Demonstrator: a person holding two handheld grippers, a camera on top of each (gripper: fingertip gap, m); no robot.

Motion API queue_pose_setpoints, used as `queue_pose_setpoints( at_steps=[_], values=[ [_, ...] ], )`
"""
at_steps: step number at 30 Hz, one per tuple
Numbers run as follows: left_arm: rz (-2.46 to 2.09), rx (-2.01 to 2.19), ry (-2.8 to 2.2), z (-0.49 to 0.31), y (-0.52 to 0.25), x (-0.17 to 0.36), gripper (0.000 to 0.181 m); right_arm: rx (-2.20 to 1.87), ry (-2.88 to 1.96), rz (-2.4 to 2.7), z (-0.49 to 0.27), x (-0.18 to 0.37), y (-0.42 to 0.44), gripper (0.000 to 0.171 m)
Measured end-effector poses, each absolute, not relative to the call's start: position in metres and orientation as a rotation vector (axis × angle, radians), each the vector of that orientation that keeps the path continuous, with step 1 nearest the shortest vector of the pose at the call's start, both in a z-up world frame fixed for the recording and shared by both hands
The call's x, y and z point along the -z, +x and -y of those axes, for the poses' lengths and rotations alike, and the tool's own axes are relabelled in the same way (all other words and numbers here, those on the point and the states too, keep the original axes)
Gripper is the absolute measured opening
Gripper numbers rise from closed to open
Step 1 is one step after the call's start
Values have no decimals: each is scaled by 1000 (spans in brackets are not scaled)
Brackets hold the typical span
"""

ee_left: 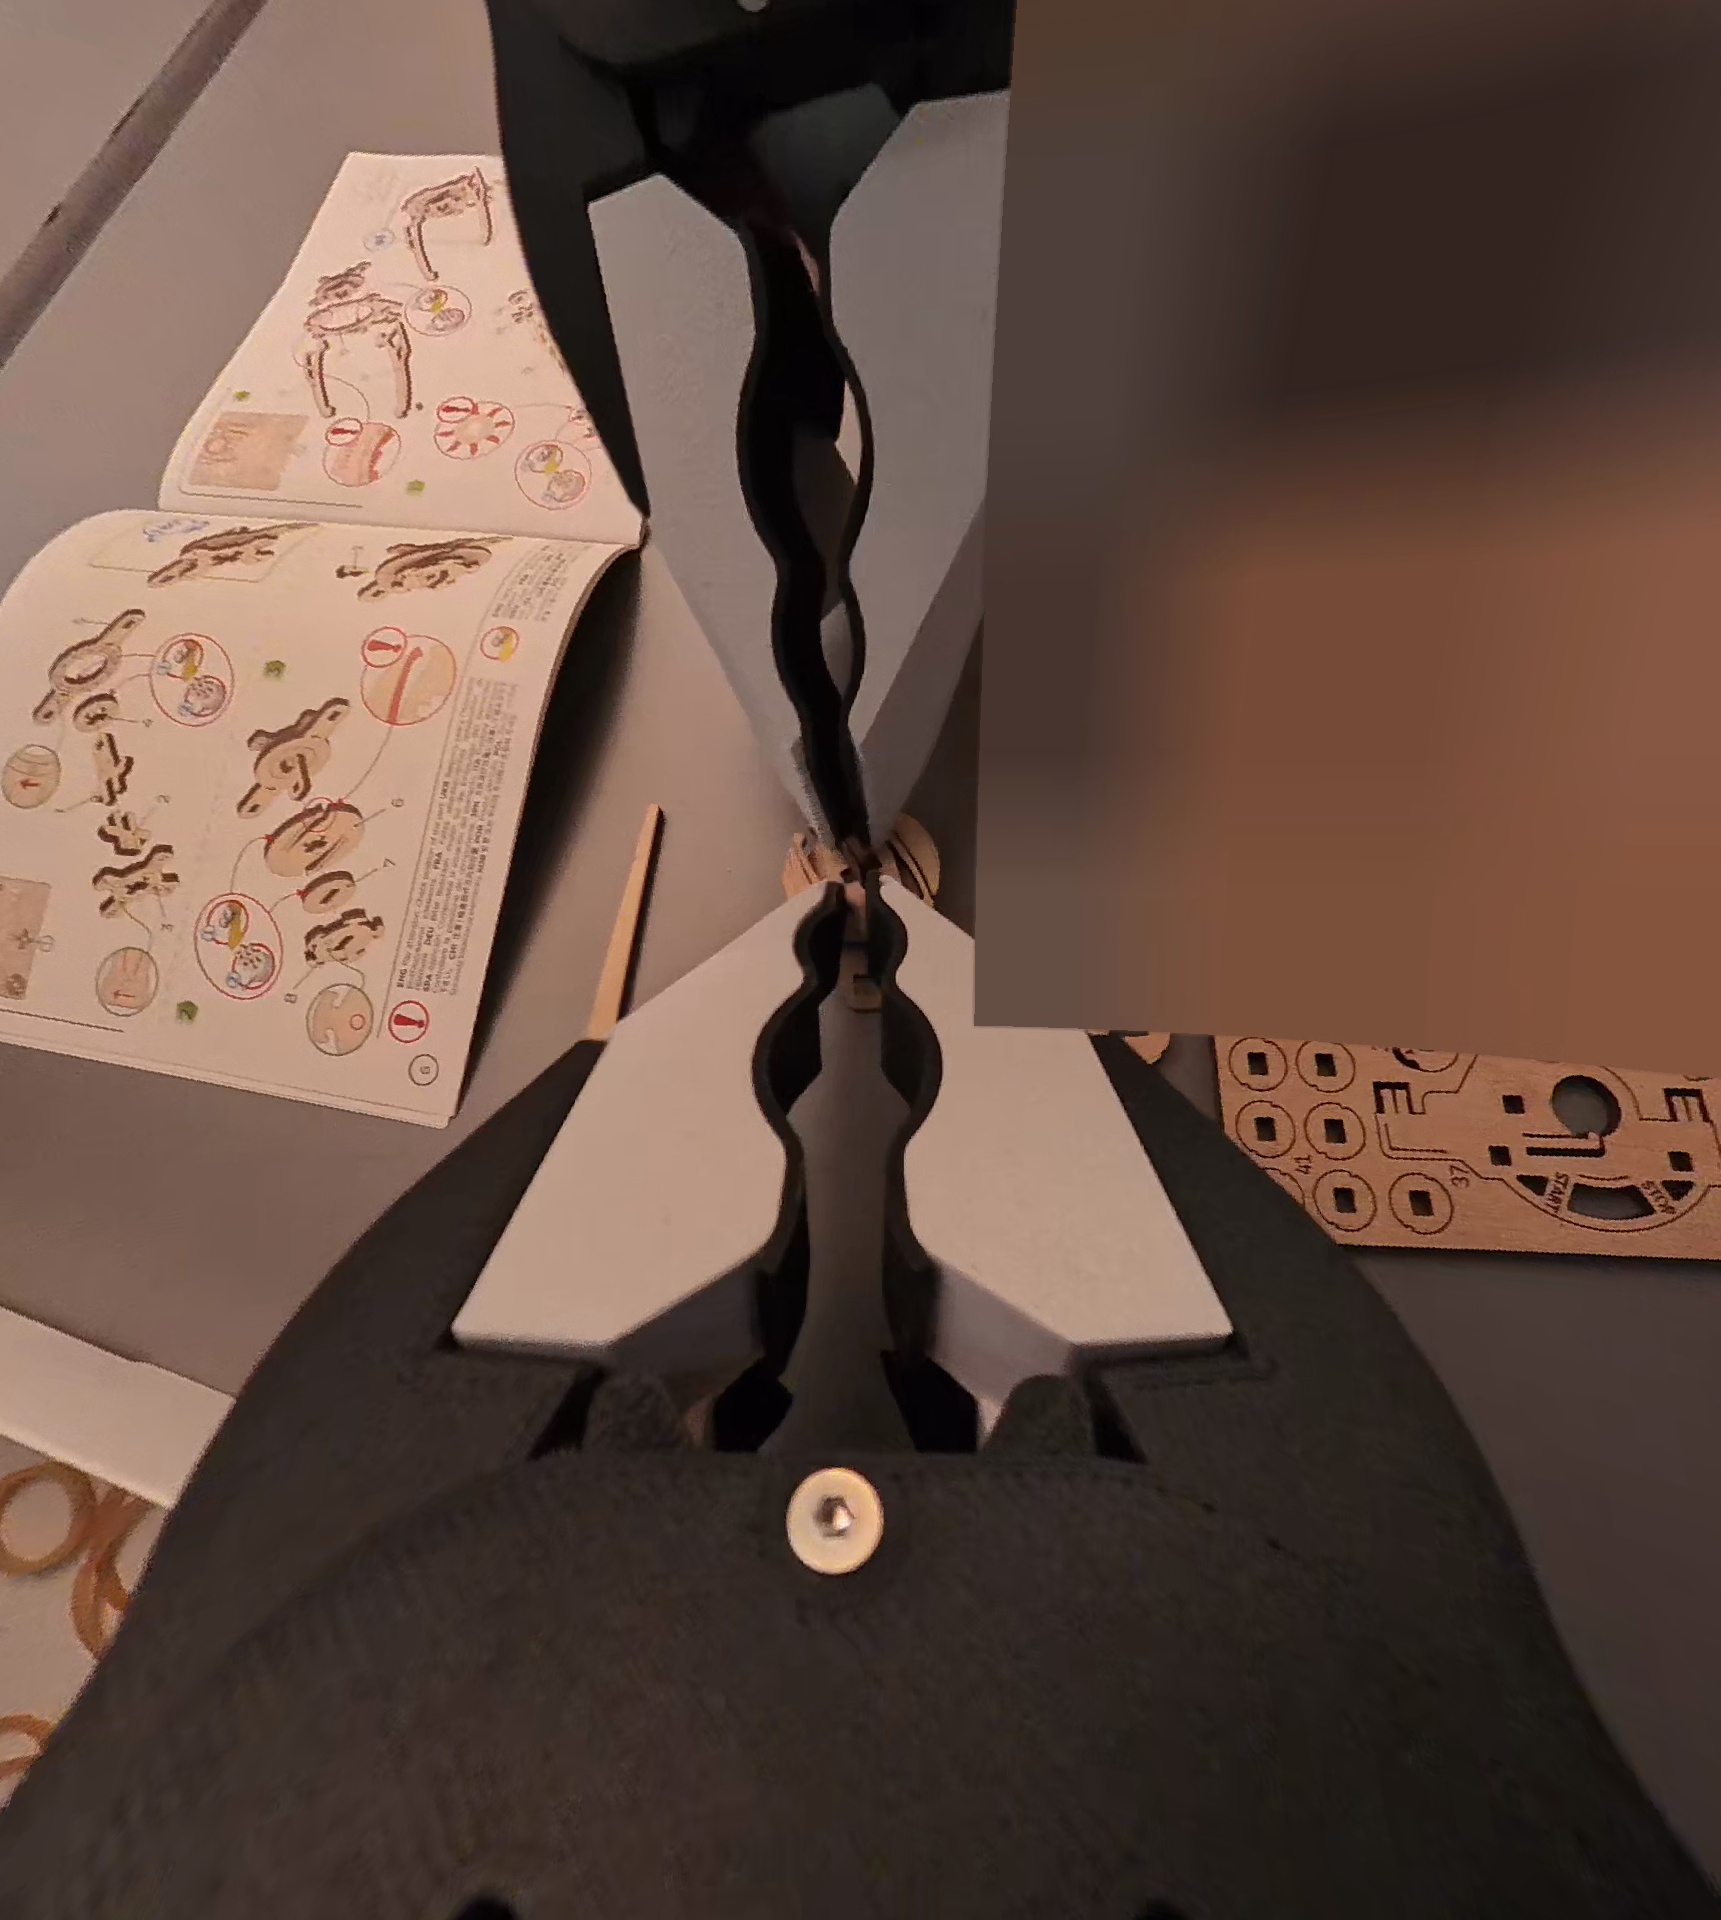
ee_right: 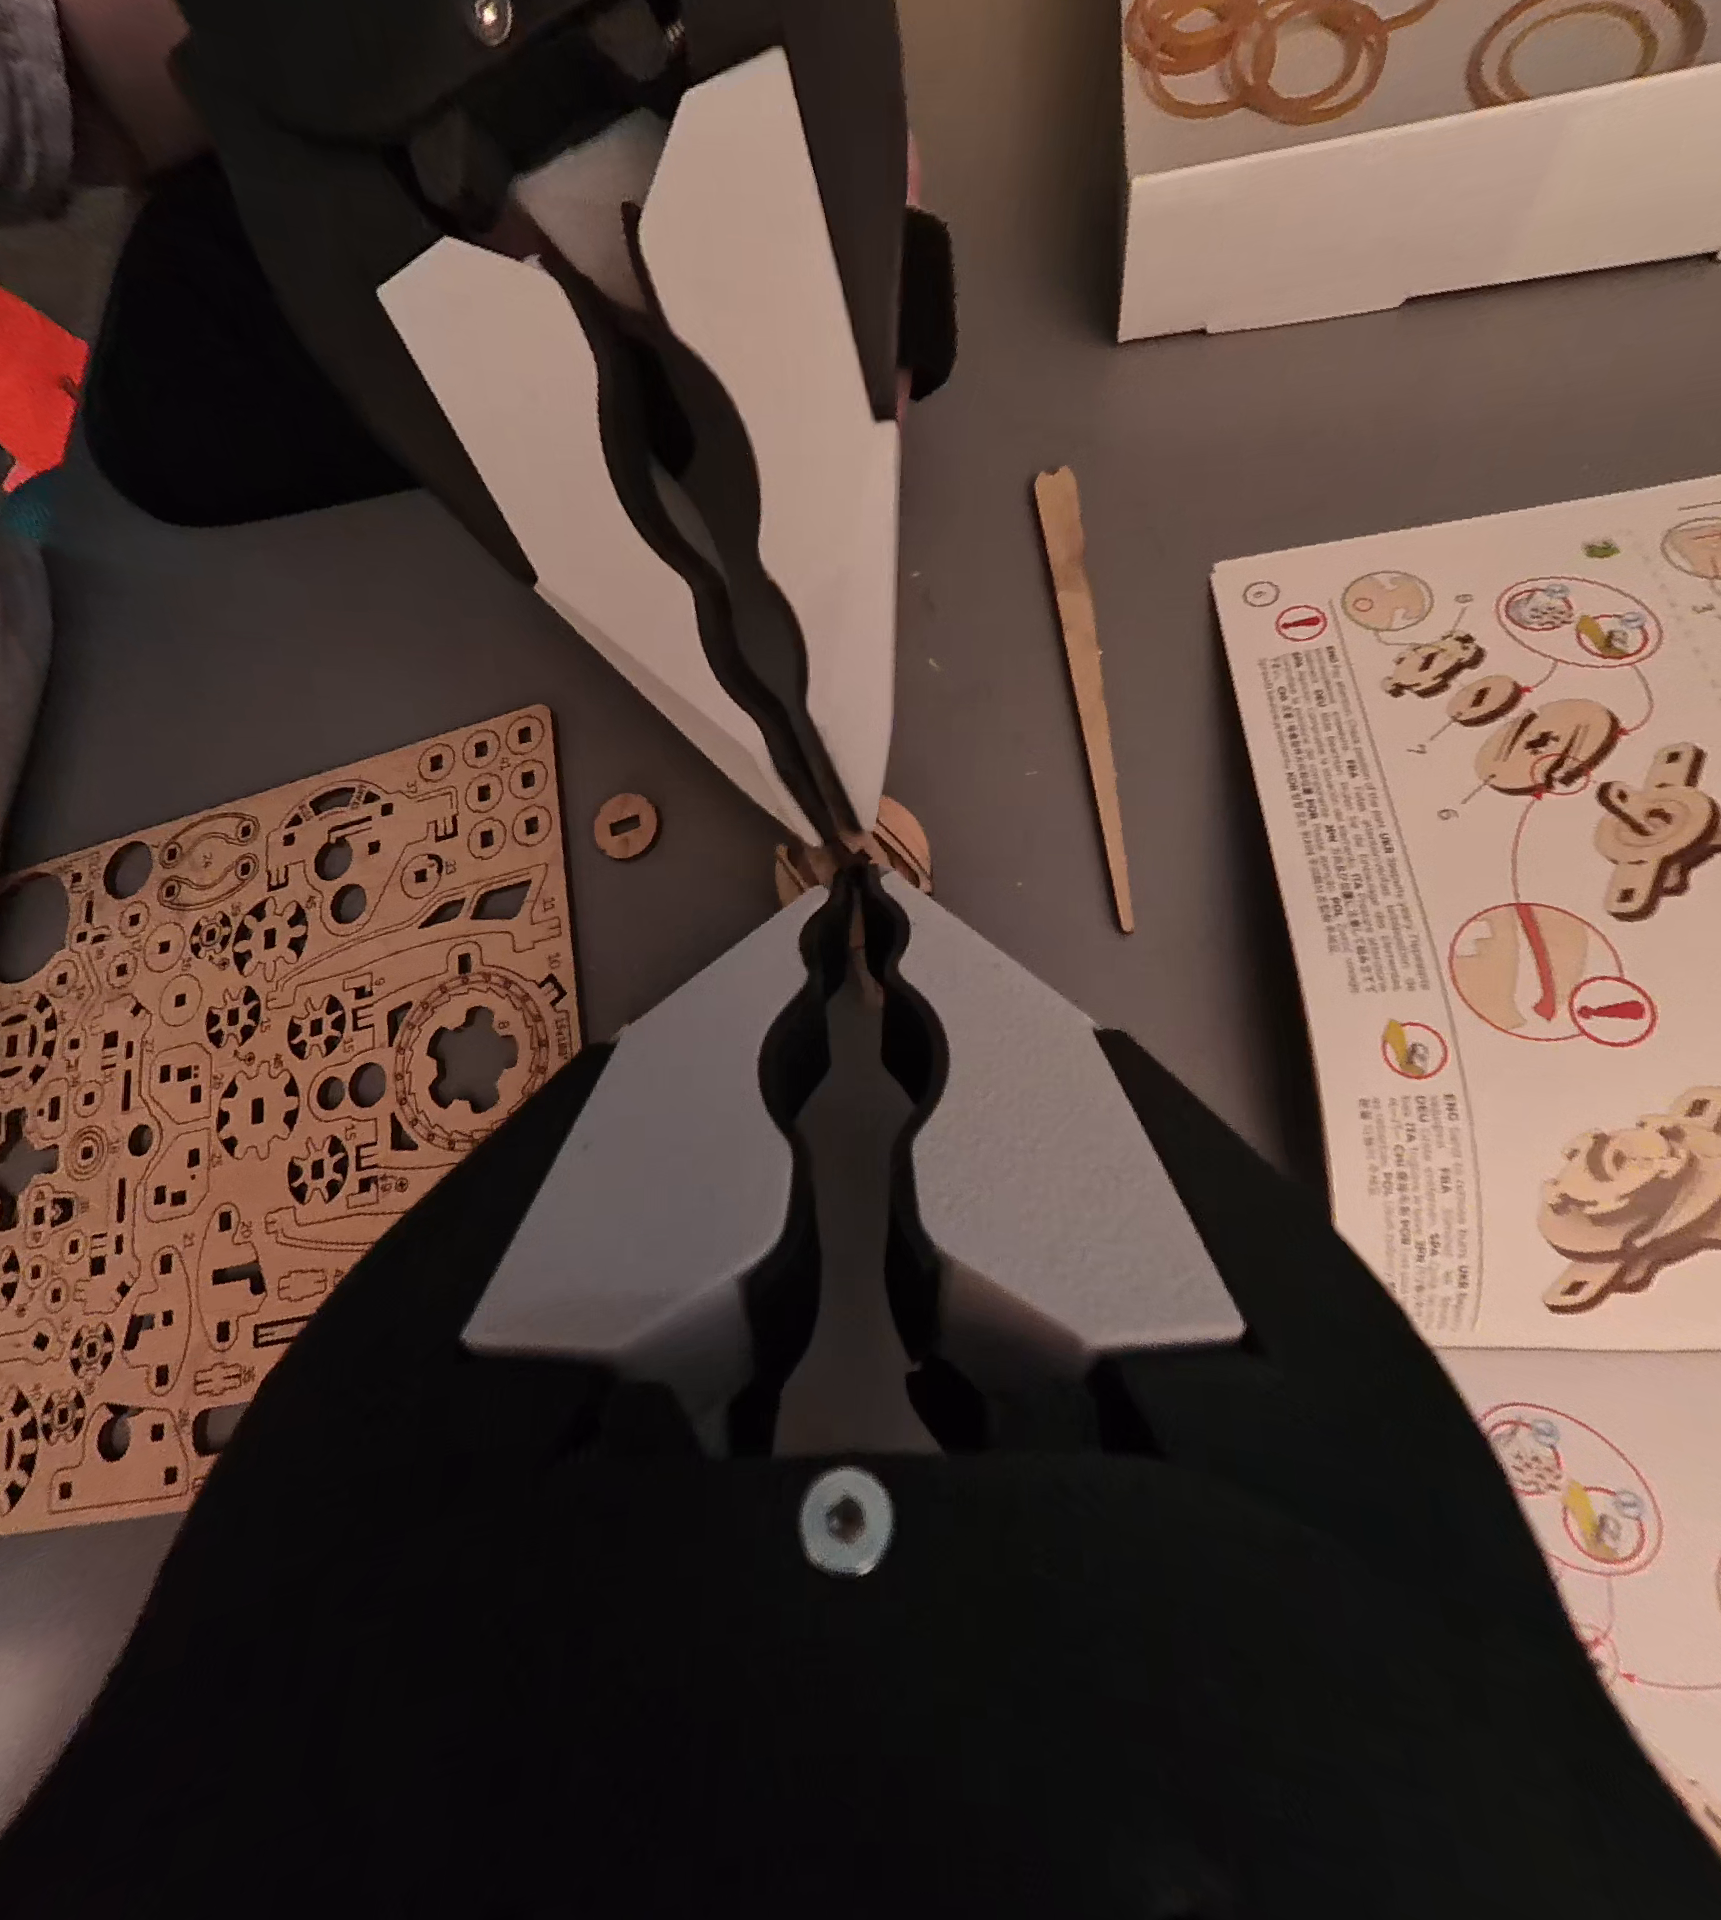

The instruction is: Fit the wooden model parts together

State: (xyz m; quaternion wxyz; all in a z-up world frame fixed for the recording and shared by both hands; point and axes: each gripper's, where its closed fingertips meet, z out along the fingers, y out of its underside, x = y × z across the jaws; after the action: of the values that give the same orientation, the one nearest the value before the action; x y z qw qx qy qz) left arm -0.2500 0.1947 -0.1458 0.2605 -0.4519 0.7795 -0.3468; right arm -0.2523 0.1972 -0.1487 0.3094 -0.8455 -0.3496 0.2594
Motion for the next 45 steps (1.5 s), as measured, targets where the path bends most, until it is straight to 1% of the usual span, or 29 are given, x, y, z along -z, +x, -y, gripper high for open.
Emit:
queue_pose_setpoints(
  at_steps=[34, 41, 45],
  values=[
    [-2069, 1019, -1316, -193, -252, 148, 1, -563, -2259, 988, -196, 150, -251, 5],
    [-2108, 991, -1320, -197, -252, 146, 0, -678, -2319, 807, -198, 149, -252, 4],
    [-2122, 984, -1362, -204, -255, 146, 0, -621, -2343, 795, -197, 149, -252, 3]
  ],
)
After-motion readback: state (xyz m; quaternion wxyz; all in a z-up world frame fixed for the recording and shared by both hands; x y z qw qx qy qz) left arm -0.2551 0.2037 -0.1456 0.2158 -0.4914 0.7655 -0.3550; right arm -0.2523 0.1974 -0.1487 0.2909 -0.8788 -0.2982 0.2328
